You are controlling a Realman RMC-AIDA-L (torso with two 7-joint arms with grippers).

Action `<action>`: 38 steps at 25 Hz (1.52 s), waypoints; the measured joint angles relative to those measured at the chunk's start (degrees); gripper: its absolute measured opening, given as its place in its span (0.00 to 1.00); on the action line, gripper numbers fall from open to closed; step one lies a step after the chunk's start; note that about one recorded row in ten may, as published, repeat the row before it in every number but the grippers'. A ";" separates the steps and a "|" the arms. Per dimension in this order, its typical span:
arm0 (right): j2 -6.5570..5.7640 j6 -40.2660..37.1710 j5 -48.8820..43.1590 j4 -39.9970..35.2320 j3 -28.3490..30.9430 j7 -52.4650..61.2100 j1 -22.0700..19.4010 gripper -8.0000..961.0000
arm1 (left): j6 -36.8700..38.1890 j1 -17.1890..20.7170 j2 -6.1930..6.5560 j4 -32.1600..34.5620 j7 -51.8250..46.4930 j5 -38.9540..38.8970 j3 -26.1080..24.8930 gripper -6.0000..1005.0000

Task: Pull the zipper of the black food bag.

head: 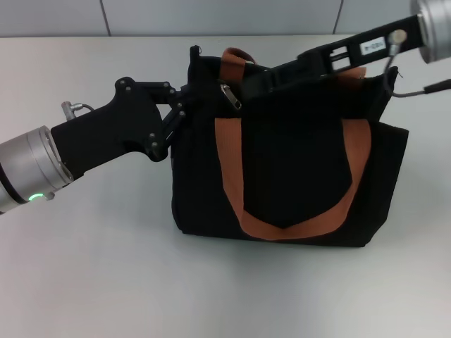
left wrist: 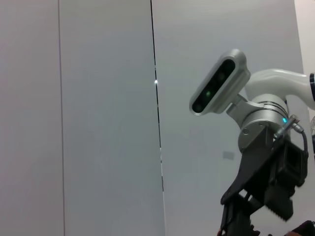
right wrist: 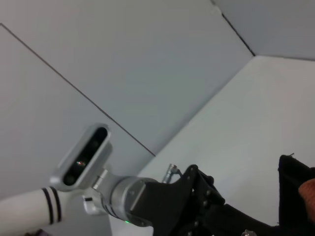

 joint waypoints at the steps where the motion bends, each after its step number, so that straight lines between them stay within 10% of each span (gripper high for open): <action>1: 0.18 1.39 -0.34 -0.08 -1.50 0.37 0.67 0.59 | -0.10 0.05 0.00 0.00 0.00 0.00 0.00 0.04; 38: 2.56 8.49 -0.47 -3.21 -10.37 -0.79 2.19 0.40 | -1.51 -2.45 -0.09 -0.57 -0.12 -1.33 -0.08 0.04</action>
